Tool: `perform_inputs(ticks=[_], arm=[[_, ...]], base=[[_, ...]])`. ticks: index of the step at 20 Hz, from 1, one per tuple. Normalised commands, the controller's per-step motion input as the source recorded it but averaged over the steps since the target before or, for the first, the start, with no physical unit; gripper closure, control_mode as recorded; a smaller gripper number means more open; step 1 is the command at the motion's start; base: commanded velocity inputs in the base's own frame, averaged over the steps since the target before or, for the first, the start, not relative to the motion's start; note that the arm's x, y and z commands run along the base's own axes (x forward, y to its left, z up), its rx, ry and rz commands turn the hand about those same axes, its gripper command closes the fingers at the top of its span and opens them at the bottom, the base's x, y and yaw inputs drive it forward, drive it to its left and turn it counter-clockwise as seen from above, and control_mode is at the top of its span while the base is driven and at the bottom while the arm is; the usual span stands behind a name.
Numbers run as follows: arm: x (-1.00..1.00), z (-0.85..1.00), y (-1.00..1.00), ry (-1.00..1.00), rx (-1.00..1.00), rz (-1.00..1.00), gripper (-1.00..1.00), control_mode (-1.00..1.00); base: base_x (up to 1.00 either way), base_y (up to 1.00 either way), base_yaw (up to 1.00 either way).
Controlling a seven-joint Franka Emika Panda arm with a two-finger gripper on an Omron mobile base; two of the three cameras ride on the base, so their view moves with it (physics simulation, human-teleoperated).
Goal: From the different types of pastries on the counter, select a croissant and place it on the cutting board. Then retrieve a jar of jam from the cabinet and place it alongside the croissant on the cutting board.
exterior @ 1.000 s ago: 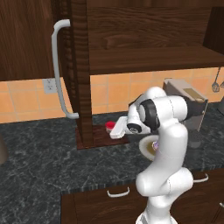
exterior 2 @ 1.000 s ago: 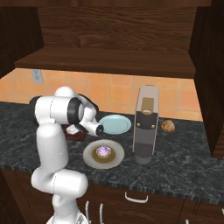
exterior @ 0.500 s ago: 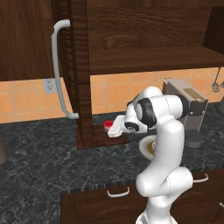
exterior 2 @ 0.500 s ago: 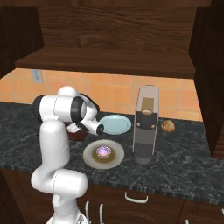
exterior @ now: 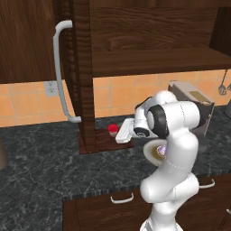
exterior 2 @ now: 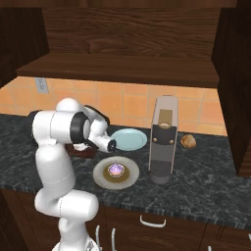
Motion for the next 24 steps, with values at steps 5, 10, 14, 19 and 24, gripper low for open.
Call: perform_inputs(ticks=[5,10,14,19,24], arm=[[-0.39,0.67,-0.17,0.00,-0.06,-0.07,-1.00,-1.00],[-0.53,0.66,-0.41,0.00,-0.10,-0.11,-1.00,-1.00],[-0.58,0.90,-0.62,0.19,-0.16,-0.26,-1.00,-1.00],[-0.30,0.92,-0.97,0.37,-0.06,-0.41,-1.00,-1.00],[-0.30,0.98,-0.98,0.25,0.00,-0.47,-1.00,-1.00]], base=[[0.00,0.00,0.00],[0.00,0.00,0.00],[0.00,0.00,0.00],[0.00,0.00,0.00],[0.00,0.00,0.00]])
